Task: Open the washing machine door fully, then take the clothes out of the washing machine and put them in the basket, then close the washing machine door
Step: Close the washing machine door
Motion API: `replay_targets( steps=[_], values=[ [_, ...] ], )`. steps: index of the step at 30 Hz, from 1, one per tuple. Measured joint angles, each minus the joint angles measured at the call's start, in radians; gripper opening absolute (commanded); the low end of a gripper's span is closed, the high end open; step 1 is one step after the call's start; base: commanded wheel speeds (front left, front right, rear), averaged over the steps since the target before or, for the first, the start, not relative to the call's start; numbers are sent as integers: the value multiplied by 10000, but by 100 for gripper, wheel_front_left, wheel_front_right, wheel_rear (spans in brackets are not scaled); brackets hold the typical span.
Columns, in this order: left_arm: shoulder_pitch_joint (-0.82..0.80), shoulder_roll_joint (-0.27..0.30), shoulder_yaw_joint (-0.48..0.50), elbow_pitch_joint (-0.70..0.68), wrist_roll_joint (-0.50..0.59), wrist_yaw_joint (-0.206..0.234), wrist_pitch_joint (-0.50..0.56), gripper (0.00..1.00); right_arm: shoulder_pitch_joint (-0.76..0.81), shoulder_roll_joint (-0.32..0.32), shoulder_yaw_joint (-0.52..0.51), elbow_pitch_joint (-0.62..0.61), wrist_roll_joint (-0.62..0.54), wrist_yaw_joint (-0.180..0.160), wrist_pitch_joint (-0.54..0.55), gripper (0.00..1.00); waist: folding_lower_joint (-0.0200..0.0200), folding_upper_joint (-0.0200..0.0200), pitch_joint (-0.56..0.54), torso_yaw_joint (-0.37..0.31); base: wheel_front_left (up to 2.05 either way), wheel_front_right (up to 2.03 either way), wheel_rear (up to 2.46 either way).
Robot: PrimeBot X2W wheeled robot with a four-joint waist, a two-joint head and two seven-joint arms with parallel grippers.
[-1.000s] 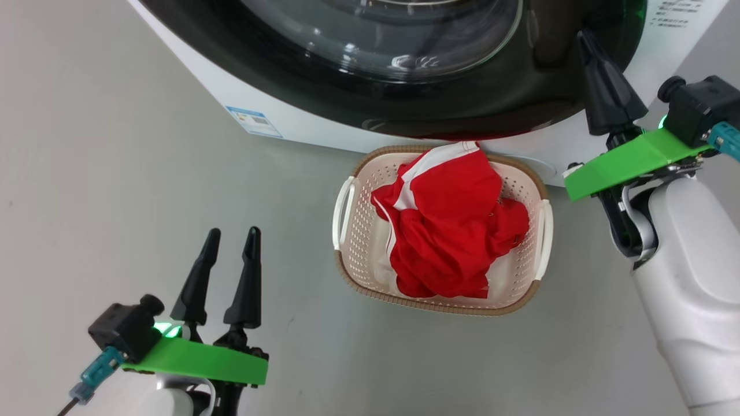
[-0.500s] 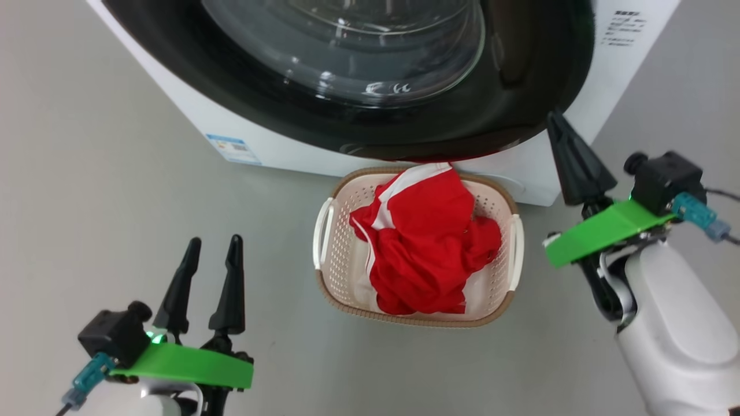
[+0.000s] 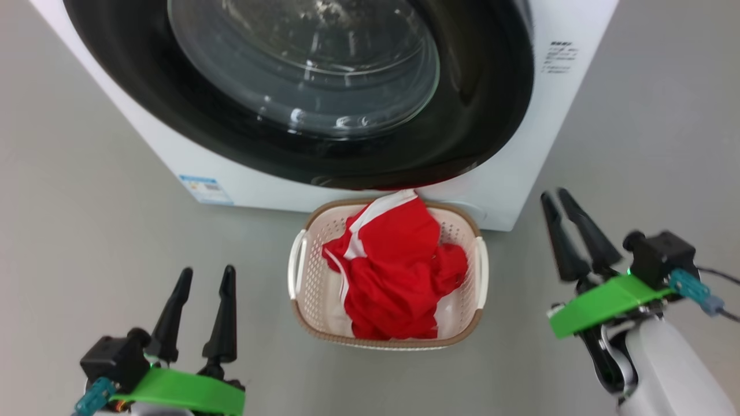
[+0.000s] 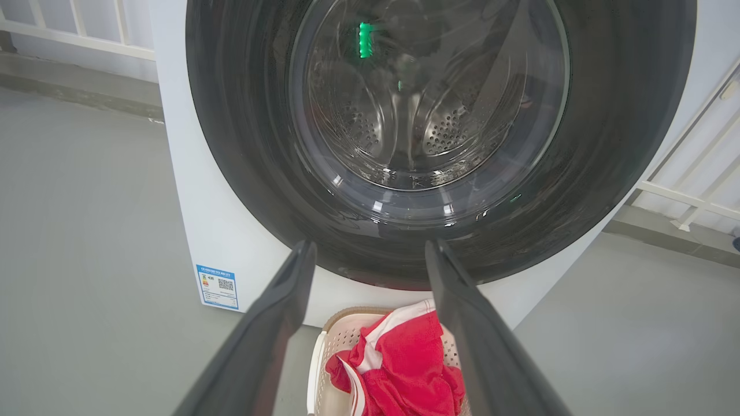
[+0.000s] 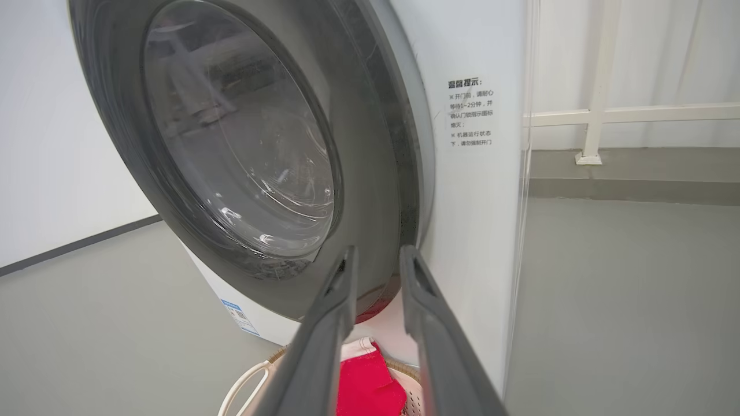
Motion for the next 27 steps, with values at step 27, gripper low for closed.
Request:
replay_targets(
  steps=[27],
  values=[
    [950,673,-71,-268,75,0,0,100,2945,437,-1492,-717,-115,0,2,100,0,0,-1262,-1404,0,0,0]
  ],
)
